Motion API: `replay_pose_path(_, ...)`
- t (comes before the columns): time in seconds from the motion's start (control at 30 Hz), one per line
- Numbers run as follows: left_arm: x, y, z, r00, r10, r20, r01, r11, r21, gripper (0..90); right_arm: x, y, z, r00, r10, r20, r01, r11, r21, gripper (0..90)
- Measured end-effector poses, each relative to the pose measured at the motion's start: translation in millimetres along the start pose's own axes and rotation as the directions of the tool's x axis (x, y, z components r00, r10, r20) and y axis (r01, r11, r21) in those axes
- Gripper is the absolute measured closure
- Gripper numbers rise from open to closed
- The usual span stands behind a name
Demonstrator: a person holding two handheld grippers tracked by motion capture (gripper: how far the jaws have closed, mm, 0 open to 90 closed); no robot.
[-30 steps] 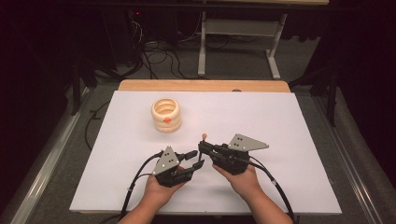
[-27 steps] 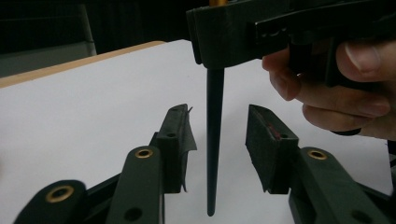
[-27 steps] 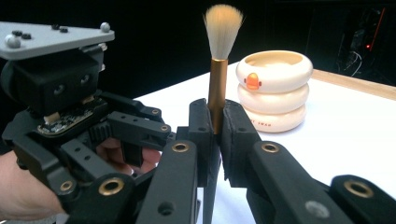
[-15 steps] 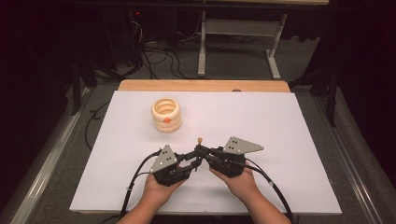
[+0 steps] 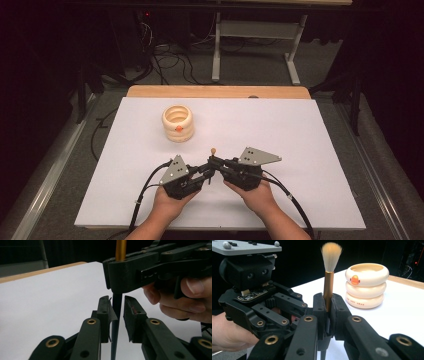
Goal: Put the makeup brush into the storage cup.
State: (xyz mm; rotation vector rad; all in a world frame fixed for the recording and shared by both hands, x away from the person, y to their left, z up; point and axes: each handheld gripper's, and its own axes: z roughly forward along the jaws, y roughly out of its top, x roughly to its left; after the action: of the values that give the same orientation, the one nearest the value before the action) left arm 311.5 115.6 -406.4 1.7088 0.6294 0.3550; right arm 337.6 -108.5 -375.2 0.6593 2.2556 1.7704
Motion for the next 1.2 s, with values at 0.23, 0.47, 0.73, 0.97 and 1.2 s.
replay_pose_path(0.23, 0.4, 0.2, -1.3, 1.0, -0.003, 0.002, 0.003, 1.0, -0.004, 78.3, 0.4, -0.3, 0.3, 1.0, 0.007, 0.001, -0.007, 1.0, 0.004, 86.3)
replay_pose_path(0.47, 0.5, -0.1, -1.7, 1.0, -0.001, 0.005, 0.001, 1.0, -0.008, 81.2, 0.0, -0.3, 0.3, 1.0, 0.006, -0.001, -0.006, 1.0, 0.002, 86.3)
replay_pose_path(0.73, 1.0, -0.1, -2.1, 1.0, -0.003, 0.007, 0.003, 1.0, -0.007, 82.5, -0.1, -0.5, 0.6, 1.0, 0.008, -0.003, -0.008, 1.0, 0.001, 86.2)
replay_pose_path(0.97, 0.9, 0.0, -2.4, 1.0, -0.001, 0.007, 0.001, 1.0, -0.007, 82.9, -0.1, -0.7, 0.6, 1.0, 0.004, -0.005, -0.004, 1.0, -0.003, 85.7)
replay_pose_path(1.2, 0.9, 0.2, -2.6, 1.0, 0.002, 0.006, -0.002, 0.9999, -0.01, 83.0, 0.1, -0.6, 0.3, 1.0, 0.006, -0.001, -0.006, 1.0, -0.006, 85.1)
